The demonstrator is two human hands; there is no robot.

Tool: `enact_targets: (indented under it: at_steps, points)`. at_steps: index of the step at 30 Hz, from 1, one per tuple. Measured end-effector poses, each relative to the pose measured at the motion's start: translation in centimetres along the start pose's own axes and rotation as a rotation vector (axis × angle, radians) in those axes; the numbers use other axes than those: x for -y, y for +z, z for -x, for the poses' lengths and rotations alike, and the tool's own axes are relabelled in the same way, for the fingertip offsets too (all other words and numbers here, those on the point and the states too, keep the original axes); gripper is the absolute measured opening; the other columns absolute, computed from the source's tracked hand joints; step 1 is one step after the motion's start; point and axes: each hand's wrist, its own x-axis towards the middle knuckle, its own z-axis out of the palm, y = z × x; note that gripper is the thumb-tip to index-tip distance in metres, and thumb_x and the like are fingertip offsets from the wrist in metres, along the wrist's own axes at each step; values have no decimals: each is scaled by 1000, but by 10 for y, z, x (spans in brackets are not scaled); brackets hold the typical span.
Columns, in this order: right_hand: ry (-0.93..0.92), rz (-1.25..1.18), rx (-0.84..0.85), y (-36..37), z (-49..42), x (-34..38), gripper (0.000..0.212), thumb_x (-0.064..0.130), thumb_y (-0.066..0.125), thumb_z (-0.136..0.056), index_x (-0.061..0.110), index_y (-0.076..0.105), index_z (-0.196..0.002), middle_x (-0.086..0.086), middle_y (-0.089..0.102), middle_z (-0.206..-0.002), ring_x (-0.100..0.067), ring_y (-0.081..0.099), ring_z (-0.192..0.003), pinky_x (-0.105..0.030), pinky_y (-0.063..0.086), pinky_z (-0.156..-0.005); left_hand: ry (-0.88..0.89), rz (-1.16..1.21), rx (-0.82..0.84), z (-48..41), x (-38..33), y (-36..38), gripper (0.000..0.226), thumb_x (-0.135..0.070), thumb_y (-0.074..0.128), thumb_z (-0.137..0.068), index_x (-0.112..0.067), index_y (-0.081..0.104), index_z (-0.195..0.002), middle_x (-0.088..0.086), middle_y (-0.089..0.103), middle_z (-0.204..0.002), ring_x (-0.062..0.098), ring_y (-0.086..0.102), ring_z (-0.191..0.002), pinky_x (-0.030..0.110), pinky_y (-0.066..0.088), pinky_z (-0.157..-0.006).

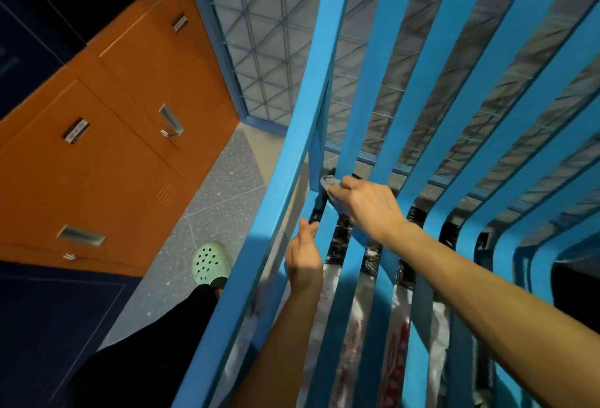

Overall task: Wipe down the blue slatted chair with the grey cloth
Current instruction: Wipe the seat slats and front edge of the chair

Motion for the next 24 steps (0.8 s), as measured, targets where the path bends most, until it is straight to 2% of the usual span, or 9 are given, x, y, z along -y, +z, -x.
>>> enact_targets:
  at_steps: [2,4,5,7,10,14,18,22,24]
  points:
    - [65,-97,-63,3,-2,0,21,21,66,-89,26,66,-110,0,49,-82,-29,57,-61,-29,31,-43,-21,84,15,-5,-2,-4,49,-47,31,-102,-15,69,-104,13,65,-125,26,58,-121,37,39,-110]
    - [139,-288,-47,13,13,20,28,20,54,-95,24,64,-121,-1,51,-87,-28,59,-72,-38,48,-57,-87,169,27,-7,-2,-10,52,-36,28,-106,2,60,-121,19,59,-130,28,55,-124,31,39,-106]
    - [171,-410,-44,16,23,31,31,19,52,-96,23,63,-125,-2,52,-89,-28,58,-77,-41,51,-65,-110,185,27,-8,-1,-15,53,-36,27,-106,4,57,-125,20,57,-133,28,54,-124,30,39,-103]
    - [195,-573,-29,18,36,46,34,18,50,-97,22,63,-128,-4,55,-93,-28,58,-85,-42,50,-73,-129,206,19,-8,0,-25,54,-36,26,-106,4,54,-129,18,55,-136,28,52,-127,33,38,-104]
    - [144,-598,55,23,49,58,39,17,50,-96,24,60,-133,-5,58,-100,-28,58,-95,-40,48,-79,-117,201,32,1,2,-34,55,-37,25,-106,3,53,-131,18,54,-138,28,51,-128,34,36,-107]
    - [129,-615,122,34,93,98,41,26,43,-97,26,58,-134,-6,55,-102,-30,57,-94,-38,45,-74,-122,145,-3,26,27,-49,55,-37,25,-106,3,54,-131,20,55,-136,28,52,-127,28,39,-100]
    - [151,-644,102,31,124,131,39,27,38,-97,28,59,-130,-6,53,-99,-31,57,-88,-41,46,-74,-130,129,-57,64,39,-67,40,-35,34,-105,-8,62,-115,20,59,-130,31,55,-125,38,40,-109]
    - [137,-607,119,28,149,159,42,20,42,-98,33,53,-136,-8,55,-108,-34,58,-93,-43,49,-75,-145,149,-85,99,32,-89,46,-23,37,-105,14,51,-128,35,48,-136,44,44,-130,44,34,-109]
    - [129,-590,136,24,162,175,44,18,42,-97,33,52,-137,-8,54,-110,-36,58,-94,-41,47,-74,-147,134,-38,111,31,-100,41,-25,39,-104,4,63,-118,29,58,-127,41,53,-123,41,41,-103]
